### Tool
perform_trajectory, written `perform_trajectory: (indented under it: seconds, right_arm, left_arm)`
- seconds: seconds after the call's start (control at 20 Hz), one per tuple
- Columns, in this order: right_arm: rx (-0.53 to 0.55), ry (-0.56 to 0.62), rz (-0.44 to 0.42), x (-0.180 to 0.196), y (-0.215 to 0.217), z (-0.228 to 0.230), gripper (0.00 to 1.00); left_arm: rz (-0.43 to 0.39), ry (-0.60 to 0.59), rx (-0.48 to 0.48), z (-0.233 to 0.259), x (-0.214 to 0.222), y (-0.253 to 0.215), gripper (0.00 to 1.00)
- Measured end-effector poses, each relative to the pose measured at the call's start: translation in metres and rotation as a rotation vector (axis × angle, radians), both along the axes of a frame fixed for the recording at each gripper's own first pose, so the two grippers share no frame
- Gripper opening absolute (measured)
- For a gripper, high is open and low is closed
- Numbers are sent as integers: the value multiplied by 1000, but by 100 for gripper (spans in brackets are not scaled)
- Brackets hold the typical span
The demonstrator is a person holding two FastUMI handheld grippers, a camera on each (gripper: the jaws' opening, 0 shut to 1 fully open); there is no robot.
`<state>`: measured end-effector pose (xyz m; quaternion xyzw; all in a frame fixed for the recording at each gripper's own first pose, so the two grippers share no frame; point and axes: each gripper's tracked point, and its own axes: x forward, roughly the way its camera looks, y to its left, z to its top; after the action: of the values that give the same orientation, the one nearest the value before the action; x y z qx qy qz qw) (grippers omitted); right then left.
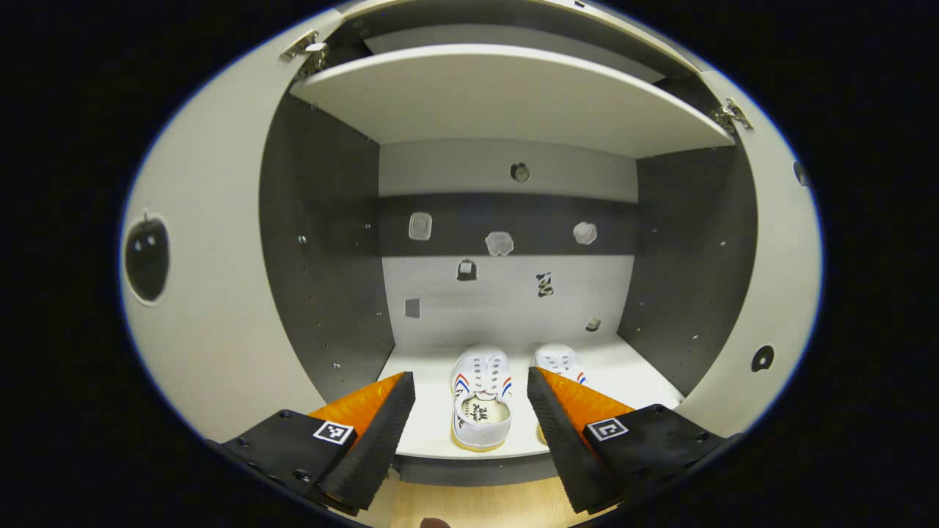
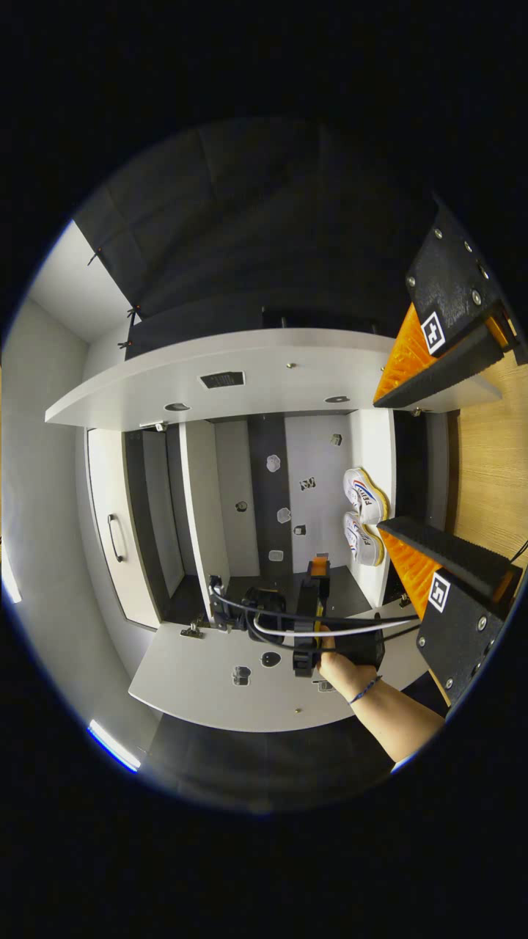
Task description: Grab one shoe with the right hand and put it into the shoe cabinet, grab the other shoe with the left hand and put it into the shoe cabinet; then close the right door with the right hand and the left door with the left hand.
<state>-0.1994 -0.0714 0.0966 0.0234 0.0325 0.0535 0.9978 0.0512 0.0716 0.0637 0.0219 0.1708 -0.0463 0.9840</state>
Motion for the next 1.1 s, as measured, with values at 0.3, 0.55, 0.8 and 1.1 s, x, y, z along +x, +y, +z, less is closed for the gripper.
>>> perform_trajectory:
  seconds: [0.3,0.55,0.8,1.1]
  right_arm:
    - [-30,-50,-104,-5,-71,25,92]
    - [-8,-55,-161,4,-118,33,92]
    - [-37,-37,-207,17,-150,25,92]
    - [-24,3,-172,33,-150,13,92]
  left_arm:
    - [-68,-173,-70,89,-80,-15,100]
    - [-81,-277,-95,134,-147,-1,99]
    - [-75,-306,-104,137,-200,18,98]
    - [-31,-330,-71,131,-234,52,98]
